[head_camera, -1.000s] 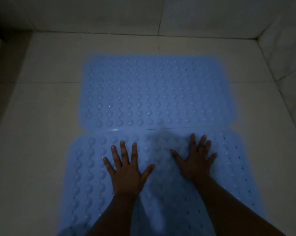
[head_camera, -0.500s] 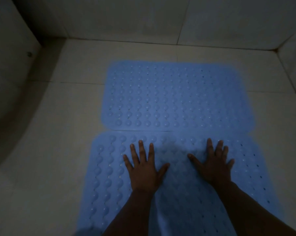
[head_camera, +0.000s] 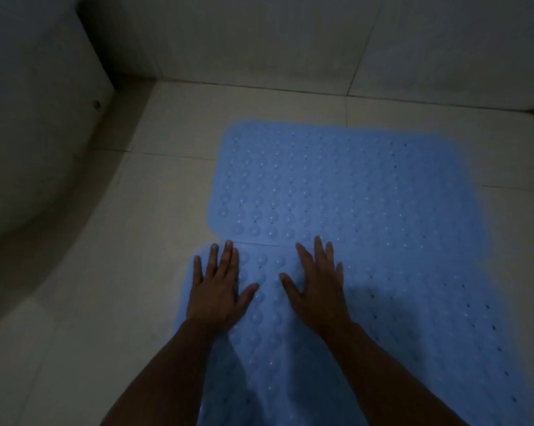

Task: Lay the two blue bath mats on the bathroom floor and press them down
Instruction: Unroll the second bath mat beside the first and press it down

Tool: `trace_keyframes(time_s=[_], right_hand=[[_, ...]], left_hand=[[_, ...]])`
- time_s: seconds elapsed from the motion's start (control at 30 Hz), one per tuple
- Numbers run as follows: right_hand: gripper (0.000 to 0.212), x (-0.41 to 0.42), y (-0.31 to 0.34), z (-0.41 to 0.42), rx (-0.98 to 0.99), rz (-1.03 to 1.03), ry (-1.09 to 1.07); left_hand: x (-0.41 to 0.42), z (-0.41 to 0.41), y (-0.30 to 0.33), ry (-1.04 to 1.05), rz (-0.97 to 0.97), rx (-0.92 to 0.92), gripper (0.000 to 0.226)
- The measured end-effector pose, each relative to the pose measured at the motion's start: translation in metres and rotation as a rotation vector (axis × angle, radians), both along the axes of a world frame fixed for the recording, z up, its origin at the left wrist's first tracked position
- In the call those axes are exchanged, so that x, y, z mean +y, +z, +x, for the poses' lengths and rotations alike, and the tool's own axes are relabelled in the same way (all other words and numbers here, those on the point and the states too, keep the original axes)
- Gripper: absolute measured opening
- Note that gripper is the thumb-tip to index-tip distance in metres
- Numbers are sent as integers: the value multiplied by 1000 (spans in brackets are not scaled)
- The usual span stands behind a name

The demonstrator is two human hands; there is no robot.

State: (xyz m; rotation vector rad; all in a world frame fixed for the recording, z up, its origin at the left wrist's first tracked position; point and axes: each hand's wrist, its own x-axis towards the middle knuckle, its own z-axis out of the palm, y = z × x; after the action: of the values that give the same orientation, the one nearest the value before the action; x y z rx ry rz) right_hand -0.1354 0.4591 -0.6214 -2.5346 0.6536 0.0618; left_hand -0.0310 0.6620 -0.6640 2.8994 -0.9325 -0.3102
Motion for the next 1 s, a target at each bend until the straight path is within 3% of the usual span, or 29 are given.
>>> trace_keyframes(time_s=[0.23,0.77,1.0], right_hand=[[67,14,-12,18,-58,37,67],[57,24,-31,19,-186,-27,92],[57,32,-17,14,-85,-143,163]], left_hand=[[0,-8,-6,-3,-40,-92,90],[2,-5,-11,0,-144,-74,79],[-6,11,11,42,-147,121,71]])
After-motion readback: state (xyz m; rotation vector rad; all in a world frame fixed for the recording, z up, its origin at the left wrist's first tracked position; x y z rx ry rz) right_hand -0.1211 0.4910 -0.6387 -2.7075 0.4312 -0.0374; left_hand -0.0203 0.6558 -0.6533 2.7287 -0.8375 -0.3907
